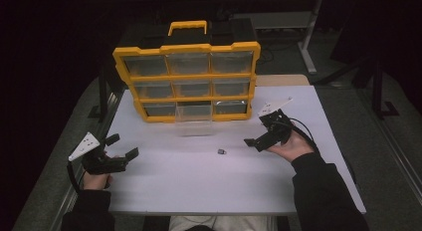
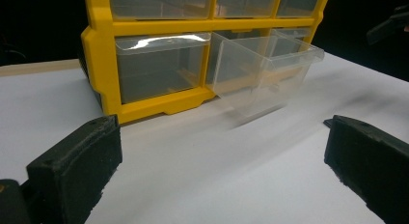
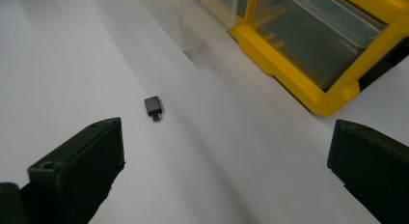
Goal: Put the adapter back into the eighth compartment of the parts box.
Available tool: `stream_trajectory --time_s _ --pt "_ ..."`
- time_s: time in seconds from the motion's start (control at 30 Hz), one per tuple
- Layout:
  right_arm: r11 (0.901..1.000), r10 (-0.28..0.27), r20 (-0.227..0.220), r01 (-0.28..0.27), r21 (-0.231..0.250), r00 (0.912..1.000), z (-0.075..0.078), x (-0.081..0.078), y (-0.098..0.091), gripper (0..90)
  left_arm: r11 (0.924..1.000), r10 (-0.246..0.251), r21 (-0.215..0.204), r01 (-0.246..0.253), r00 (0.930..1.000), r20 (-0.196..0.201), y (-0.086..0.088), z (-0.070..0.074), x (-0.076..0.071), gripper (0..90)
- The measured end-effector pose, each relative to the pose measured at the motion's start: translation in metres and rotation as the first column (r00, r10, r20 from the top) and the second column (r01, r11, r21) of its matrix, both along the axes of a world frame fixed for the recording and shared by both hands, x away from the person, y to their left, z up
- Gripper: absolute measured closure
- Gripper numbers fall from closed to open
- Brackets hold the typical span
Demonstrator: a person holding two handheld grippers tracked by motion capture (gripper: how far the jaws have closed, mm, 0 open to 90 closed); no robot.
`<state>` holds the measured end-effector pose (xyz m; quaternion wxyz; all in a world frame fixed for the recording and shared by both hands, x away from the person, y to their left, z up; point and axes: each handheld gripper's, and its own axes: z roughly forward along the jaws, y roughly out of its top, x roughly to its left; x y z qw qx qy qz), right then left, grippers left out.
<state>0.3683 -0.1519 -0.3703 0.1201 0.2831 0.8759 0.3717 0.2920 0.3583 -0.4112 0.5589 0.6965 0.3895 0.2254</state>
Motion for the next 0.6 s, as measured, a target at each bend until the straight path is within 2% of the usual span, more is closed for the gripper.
stream_trajectory --time_s 0.6 --pt "0.9964 0.077 -0.031 -0.078 -0.032 0.9965 -0.001 0.012 0.030 0.0 1.0000 -0.002 0.000 0.002 1.0000 0.001 0.000 0.000 0.000 0.0"
